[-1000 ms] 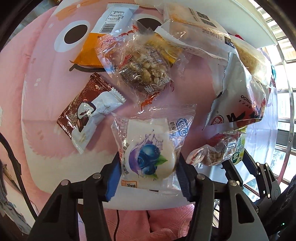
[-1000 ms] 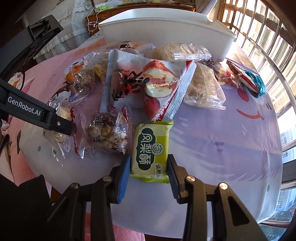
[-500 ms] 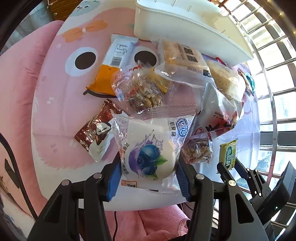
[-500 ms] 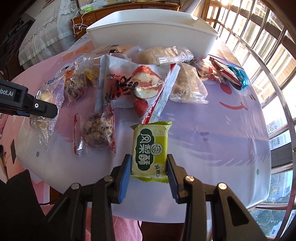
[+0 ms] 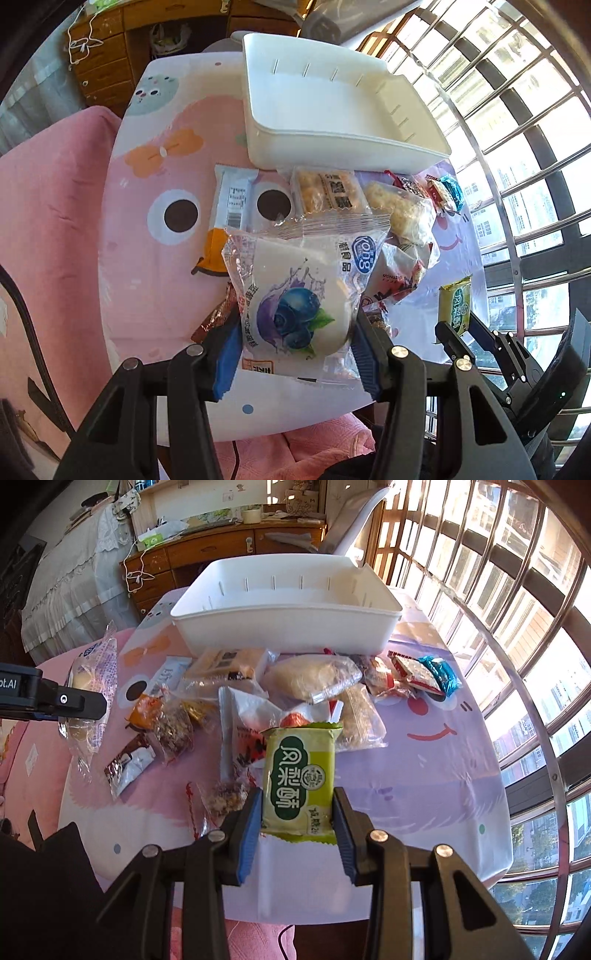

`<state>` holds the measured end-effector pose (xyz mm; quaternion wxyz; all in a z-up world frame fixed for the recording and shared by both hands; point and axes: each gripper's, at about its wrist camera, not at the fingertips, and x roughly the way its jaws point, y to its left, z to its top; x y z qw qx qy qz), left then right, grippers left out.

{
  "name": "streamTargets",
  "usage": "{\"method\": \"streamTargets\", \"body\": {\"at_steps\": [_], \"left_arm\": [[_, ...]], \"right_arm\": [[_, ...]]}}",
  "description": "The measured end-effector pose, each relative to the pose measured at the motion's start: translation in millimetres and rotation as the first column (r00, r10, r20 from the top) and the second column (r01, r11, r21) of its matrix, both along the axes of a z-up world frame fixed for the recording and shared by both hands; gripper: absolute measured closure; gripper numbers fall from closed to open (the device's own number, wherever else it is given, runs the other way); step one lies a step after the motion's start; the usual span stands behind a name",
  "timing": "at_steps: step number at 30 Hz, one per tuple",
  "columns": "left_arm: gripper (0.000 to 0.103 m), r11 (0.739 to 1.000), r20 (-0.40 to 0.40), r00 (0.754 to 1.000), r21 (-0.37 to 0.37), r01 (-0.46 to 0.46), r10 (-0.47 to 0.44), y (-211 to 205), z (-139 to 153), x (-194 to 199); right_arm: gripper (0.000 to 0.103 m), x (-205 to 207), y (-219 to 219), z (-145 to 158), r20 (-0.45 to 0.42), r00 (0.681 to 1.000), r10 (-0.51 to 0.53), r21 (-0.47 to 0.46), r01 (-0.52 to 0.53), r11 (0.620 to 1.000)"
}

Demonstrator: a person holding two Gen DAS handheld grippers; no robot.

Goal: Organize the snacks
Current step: 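Carry both packets into the white basket and open both tools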

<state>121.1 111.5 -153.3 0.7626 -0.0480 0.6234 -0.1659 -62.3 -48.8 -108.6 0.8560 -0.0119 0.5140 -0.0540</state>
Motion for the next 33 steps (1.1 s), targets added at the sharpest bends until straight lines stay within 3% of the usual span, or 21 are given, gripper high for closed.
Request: {"method": "streamTargets", "body": {"at_steps": [1, 7, 15, 26, 33], "left_arm": [[0.050, 1.000, 0.010, 1.000, -0.001, 0.005, -0.005, 1, 15, 6], [0.050, 1.000, 0.054, 0.998, 0.000, 0.013, -0.013, -1, 46, 36], [0.050, 1.000, 0.105, 0.994, 0.010, -0.015, 0.014, -17, 62, 91], [0.050, 0.998, 0.169, 0.984, 0.015, -0.060, 0.057, -53, 65, 167], [0.050, 0.999, 0.254, 0.967, 0.035, -0.034, 0.024, -79, 53, 202]], "right_arm": [[0.065, 3, 2, 4, 0.011, 1.000, 0.000, -0.004, 0.000, 1.000], [0.065, 31, 4, 26, 0.053, 0.999, 0.002, 0.004, -0.002, 1.000], [0.065, 88, -9, 50, 0.098, 0.994, 0.047, -0.001, -0.047, 0.999], [0.065, 174, -55, 69, 0.147, 0.985, 0.093, 0.030, -0.099, 0.995], [0.065, 216, -81, 54, 0.151, 0.984, 0.095, 0.069, -0.107, 0.992]]}}
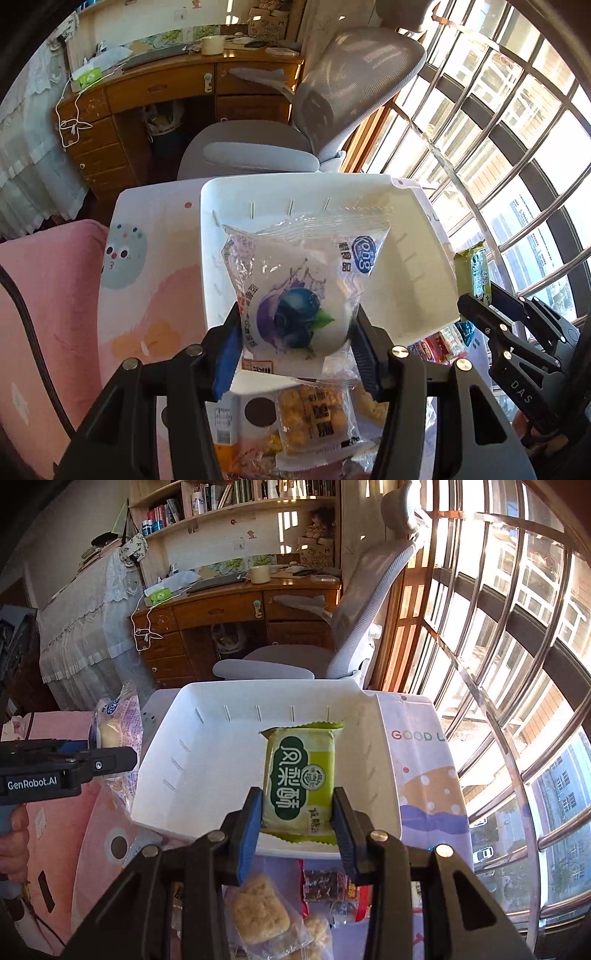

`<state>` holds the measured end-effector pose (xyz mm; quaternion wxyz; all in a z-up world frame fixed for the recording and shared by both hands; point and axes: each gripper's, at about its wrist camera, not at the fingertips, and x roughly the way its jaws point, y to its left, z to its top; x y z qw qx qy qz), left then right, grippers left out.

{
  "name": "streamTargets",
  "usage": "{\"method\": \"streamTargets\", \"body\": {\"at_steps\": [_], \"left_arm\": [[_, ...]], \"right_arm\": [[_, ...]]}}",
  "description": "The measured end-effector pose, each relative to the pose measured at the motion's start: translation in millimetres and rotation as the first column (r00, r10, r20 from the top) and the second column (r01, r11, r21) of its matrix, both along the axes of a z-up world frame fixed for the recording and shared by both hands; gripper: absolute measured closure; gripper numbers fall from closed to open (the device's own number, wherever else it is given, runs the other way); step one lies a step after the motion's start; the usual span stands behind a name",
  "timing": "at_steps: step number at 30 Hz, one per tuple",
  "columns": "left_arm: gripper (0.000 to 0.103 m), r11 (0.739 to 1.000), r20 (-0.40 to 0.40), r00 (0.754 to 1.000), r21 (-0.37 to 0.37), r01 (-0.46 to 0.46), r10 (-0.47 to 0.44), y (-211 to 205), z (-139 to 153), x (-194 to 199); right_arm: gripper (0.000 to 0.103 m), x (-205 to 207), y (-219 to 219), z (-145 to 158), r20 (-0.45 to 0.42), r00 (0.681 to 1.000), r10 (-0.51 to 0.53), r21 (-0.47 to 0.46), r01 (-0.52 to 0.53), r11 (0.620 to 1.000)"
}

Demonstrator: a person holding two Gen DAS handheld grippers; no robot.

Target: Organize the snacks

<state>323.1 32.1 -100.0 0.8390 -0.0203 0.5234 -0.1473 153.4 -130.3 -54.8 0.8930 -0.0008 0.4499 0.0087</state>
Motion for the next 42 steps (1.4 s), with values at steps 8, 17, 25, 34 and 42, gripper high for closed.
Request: {"method": "streamTargets", "body": {"at_steps": [8, 17, 25, 34, 42], "left_arm": [[0.039, 1.000, 0.032, 0.999, -0.026, -0.003, 0.004, -21, -16, 17], [0.030, 1.000, 0.010, 1.000, -0.028, -0.002, 0.002, -33, -22, 12], [0.030, 1.000, -0.057, 0.998, -0.013, 0.017, -0.018, -25, -20, -9], [0.030, 0.998, -0.048, 0.997, -0.014, 0.062, -0.062, 2, -2, -65], [0.030, 0.991, -0.015, 0.991, -0.024, 0.129, -0.130, 23, 13, -125]], "right_arm": [[0.065, 20, -17, -24, -0.050, 0.999, 0.005, 0.054, -0.002, 0.999], [0.056, 24, -22, -37, -0.124, 0.992, -0.012, 0.115, 0.027, 0.993], [0.050, 10, -27, -30, -0.149, 0.986, -0.075, 0.151, 0.098, 0.984], [0.044, -31, -26, -6, -0.159, 0.969, -0.189, 0.177, 0.217, 0.960], [0.043, -83, -5, 7, -0.163, 0.954, -0.250, 0.187, 0.279, 0.942]]}}
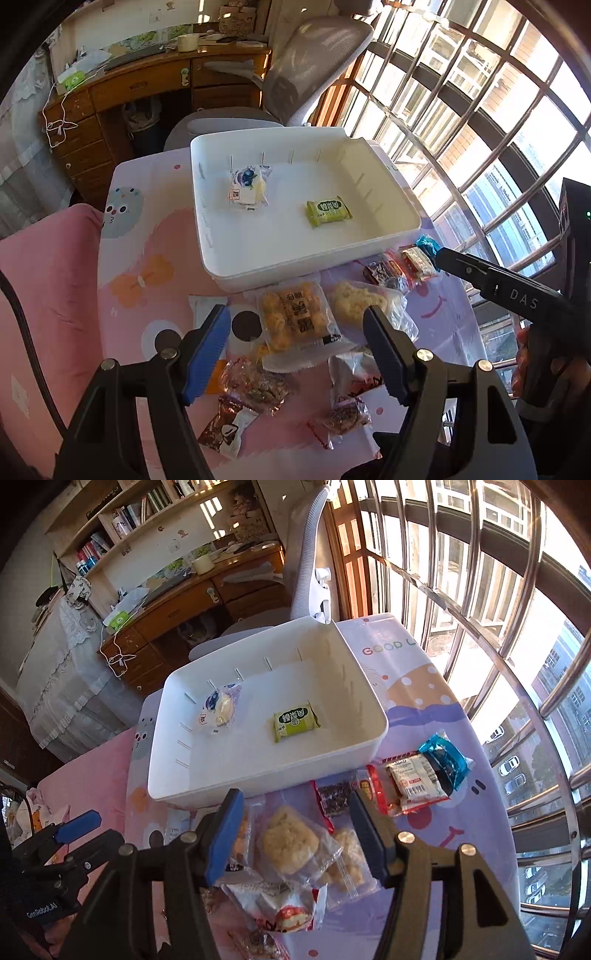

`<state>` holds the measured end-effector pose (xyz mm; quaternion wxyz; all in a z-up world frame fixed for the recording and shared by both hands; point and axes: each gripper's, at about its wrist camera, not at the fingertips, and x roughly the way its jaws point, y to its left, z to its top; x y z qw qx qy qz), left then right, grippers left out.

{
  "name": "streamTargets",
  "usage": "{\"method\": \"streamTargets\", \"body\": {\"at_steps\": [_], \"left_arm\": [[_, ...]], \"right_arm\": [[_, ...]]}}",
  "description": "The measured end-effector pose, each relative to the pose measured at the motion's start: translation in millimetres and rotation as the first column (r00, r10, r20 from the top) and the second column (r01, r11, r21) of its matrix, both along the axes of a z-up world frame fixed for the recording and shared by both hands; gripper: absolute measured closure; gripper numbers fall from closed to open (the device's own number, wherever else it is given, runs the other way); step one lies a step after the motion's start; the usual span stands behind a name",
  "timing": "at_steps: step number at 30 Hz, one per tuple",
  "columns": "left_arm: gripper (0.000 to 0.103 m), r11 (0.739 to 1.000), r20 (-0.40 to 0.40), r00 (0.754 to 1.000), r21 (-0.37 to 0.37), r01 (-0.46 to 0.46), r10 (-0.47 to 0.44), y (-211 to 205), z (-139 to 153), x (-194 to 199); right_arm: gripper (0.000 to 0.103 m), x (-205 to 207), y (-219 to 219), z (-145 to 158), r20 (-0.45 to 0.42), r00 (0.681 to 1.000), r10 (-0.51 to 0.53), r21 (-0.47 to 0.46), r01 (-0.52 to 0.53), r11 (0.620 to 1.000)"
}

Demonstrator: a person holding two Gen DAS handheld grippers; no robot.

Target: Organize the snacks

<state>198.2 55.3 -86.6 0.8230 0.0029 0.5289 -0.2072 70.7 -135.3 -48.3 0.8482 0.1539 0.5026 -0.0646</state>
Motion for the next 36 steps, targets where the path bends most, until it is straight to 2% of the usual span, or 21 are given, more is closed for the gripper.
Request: {"method": "streamTargets", "body": {"at_steps": [5, 13, 19, 28, 36], "left_arm": [[0.030, 0.999, 0.019, 0.999, 0.014, 0.048, -0.048, 10, 5, -33], [0.027, 0.994, 0.008, 0.994, 0.023, 0.105, -0.105, 22, 0, -72], [0.026, 0.988, -0.018, 0.992, 0.082, 0.128, -0.127, 27, -15, -87], [0.021, 0.980, -0.088, 0.992, 0.171, 0.103, -0.089, 47, -45, -90], [0.021, 0.982, -0.157, 0.987, 0.184, 0.052, -0.023, 64, -66, -76]], "right_arm": [[0.043, -35, 16, 1, -0.003, 0.999, -0.038, 0.021, 0.038, 0.999], [0.043, -79, 34, -11, -0.038, 0.995, -0.090, 0.051, 0.092, 0.994], [0.042, -103, 41, -28, -0.089, 0.990, -0.110, 0.070, 0.116, 0.991], [0.042, -121, 49, -60, -0.196, 0.973, -0.120, 0.124, 0.146, 0.981], [0.042, -113, 55, -86, -0.313, 0.943, -0.116, 0.204, 0.185, 0.961]]}}
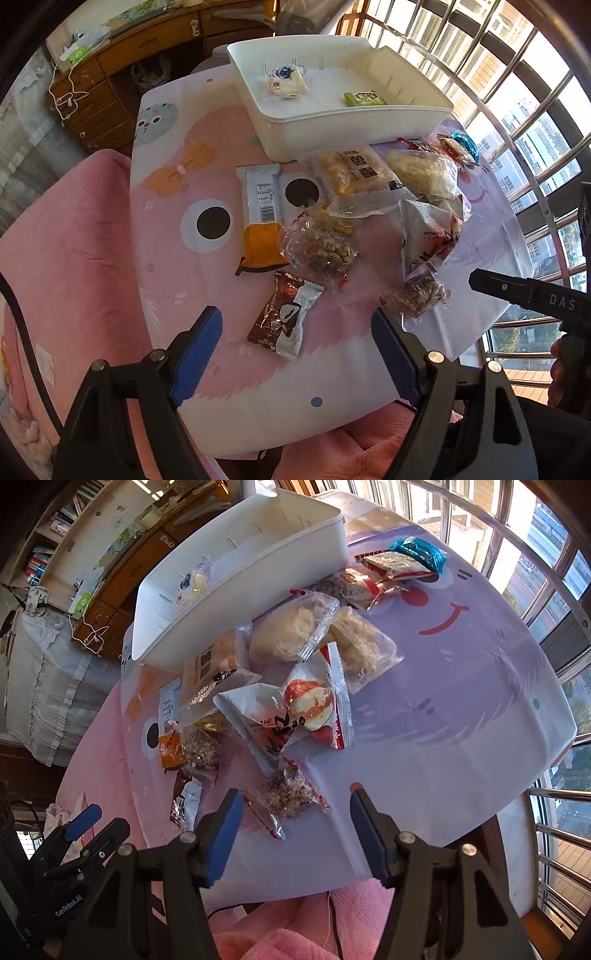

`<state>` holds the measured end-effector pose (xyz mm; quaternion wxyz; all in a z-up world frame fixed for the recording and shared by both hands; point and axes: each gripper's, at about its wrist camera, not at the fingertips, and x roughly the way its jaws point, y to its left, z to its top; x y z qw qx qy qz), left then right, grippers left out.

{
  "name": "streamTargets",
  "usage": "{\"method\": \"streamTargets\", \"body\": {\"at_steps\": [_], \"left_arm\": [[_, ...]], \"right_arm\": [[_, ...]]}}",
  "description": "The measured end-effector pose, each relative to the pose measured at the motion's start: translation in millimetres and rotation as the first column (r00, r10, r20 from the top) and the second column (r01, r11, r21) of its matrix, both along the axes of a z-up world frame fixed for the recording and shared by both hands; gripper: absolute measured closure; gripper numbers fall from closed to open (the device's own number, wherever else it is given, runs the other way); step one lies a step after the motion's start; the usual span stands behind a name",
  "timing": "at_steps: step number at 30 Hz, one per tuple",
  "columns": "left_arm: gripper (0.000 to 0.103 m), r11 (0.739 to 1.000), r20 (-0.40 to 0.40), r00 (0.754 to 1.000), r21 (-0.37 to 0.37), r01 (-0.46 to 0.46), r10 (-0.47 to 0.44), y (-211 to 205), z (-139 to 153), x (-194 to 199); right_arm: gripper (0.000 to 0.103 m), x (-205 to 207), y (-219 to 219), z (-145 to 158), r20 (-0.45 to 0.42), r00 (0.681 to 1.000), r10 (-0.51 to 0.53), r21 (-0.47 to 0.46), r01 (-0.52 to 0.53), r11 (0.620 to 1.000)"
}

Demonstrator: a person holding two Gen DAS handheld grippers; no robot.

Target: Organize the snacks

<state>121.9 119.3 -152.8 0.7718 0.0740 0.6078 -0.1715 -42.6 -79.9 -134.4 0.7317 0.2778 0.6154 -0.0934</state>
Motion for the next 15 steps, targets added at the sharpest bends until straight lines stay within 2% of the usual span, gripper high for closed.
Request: {"method": "streamTargets", "body": {"at_steps": [7, 11, 15], "left_arm": [[0.021, 1.000, -0.047, 0.999, -0.008, -0.017, 0.016, -6, -15, 15], [0.021, 0.999, -0.069, 0.997, -0.018, -0.029, 0.028, -13, -27, 25], [0.021, 1.000, -0.089, 0.996, -0.013, -0.024, 0.023, -20, -40, 33]], "right_arm": [[0.042, 11, 2, -35, -0.140, 0.989, -0.054, 0.109, 0.069, 0.992], [0.042, 11, -2, -61, -0.255, 0.960, -0.117, 0.172, 0.164, 0.971], [0.042, 12, -2, -78, -0.325, 0.933, -0.156, 0.206, 0.231, 0.951]]}}
